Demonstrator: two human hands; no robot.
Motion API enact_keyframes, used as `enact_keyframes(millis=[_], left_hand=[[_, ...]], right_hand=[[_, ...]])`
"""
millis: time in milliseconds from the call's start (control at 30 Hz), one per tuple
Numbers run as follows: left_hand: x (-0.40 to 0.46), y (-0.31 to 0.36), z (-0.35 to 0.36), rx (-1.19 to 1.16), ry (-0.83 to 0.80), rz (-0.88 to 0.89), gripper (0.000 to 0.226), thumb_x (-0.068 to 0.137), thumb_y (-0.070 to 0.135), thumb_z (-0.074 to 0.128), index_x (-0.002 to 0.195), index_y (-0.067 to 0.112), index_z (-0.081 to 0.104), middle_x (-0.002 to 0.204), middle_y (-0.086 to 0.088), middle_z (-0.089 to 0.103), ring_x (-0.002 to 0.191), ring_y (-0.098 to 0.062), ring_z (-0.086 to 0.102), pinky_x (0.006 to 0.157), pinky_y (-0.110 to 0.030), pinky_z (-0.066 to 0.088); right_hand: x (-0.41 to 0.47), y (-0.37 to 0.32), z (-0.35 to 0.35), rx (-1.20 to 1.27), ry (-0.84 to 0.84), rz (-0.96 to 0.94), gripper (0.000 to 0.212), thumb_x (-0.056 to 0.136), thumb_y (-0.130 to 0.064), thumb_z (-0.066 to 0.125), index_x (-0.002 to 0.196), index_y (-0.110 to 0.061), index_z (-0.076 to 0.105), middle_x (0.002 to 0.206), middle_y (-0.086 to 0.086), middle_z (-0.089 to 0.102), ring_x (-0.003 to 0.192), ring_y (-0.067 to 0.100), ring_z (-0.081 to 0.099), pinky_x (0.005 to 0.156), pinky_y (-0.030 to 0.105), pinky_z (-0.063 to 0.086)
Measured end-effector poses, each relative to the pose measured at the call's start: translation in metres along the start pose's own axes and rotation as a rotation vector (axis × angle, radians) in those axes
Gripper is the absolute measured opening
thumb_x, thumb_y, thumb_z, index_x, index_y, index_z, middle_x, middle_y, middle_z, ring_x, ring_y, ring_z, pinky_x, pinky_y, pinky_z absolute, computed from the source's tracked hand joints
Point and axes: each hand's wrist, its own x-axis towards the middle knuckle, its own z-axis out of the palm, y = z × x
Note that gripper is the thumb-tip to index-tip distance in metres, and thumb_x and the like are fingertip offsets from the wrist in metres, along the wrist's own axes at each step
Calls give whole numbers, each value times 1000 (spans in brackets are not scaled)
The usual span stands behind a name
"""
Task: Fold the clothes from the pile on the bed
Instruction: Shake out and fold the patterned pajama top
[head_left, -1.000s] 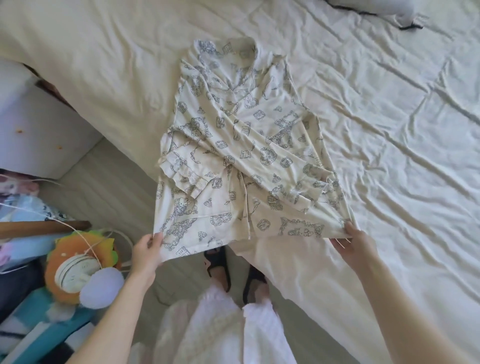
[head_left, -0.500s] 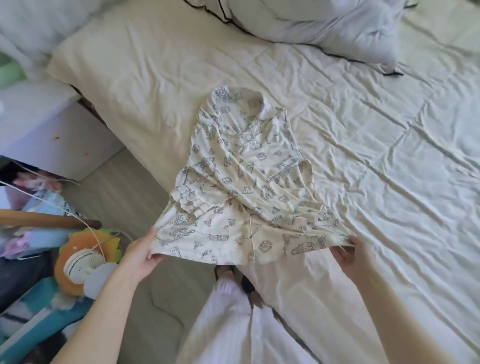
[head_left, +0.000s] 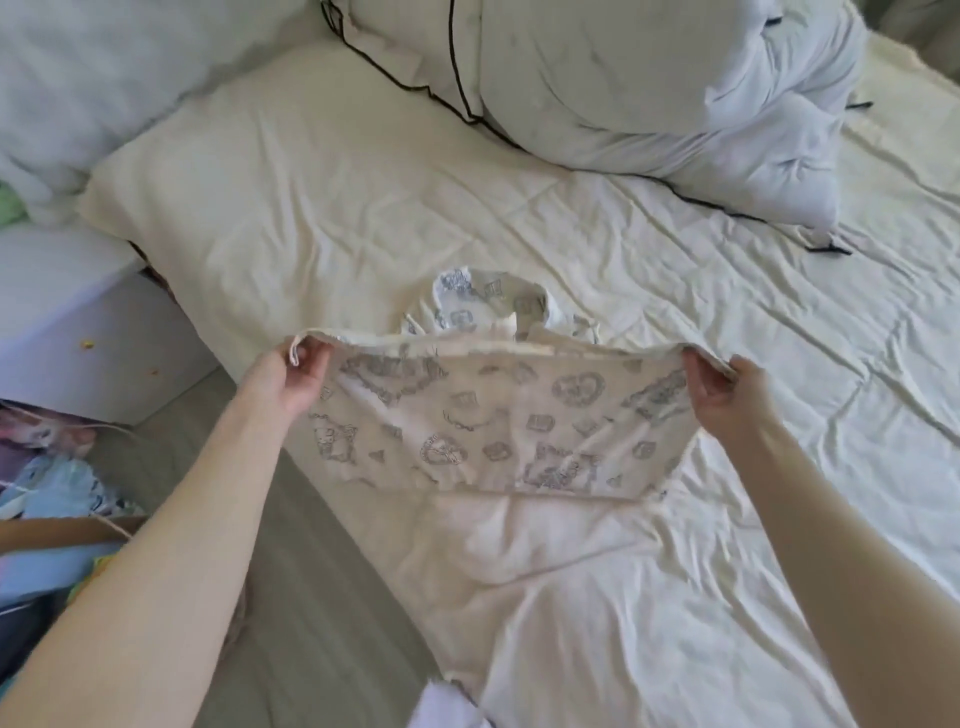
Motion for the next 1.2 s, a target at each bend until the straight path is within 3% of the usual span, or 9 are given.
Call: enact_keyframes(millis=[100,233,433,567,700,800,900,1067,1200], left_hand=[[58,3,38,-52,-75,-15,24,100,6,38,84,-3,54,61,-13,64,63,-17,67,80,-30,56],[101,-9,39,154,-79,21,12,99,12,44,106,5,51,93,-8,67,89,-21,66,83,-34,55],[82,-68,-58,699,312,59,17,93,10,52,77,15,50,50,5,57,38,-8,49,36,-18,33],[58,-105,-100,726,429,-195,33,85,49,61,97,19,54,84,0,52,75,-12,51,69,-27,42],[57,-115,-98,405,288,-354,50,83,56,58,109,13,50,103,-4,51,92,-16,53,89,-33,44],[64,-111,-83,349,284,-248,20,92,37,56,98,19,55,101,0,58,99,-17,57,96,-38,42],[63,-99,-79,357,309,-157,11,96,27,52,91,18,54,96,0,59,103,-17,55,96,-37,43],[53,-89,-80,421,348,-99,14,98,21,48,86,15,51,93,-4,56,83,-11,55,103,-34,40],[31,-102,-59,458,290,59,7,97,16,50,100,17,56,104,-3,62,101,-19,60,88,-36,52]], right_hand=[[46,2,48,18,-91,-27,18,98,-15,48,110,-1,53,100,12,65,78,20,67,59,29,58],[80,18,56,-102,-171,-9,24,97,-19,49,119,-7,50,109,12,60,103,27,62,94,40,51],[66,84,-40,-584,177,101,22,100,-24,41,83,-12,50,76,4,54,63,11,60,58,23,50],[56,122,-91,-530,243,356,44,86,-46,60,61,-19,37,46,-1,42,49,14,47,62,25,48],[66,124,-90,-113,315,312,17,92,-29,56,86,-14,50,89,3,54,85,10,58,92,29,45],[79,107,-76,-63,329,224,10,94,-14,52,91,-23,50,85,-3,52,70,0,59,71,16,46],[77,85,-77,-79,374,100,5,94,-19,53,99,-21,53,88,-7,58,94,11,58,77,23,50],[74,83,-90,-337,415,149,17,95,-14,53,111,-14,53,85,0,57,77,15,56,98,36,47],[60,105,-101,-961,468,-151,39,94,-16,55,130,-3,48,126,18,55,109,32,54,97,39,41]])
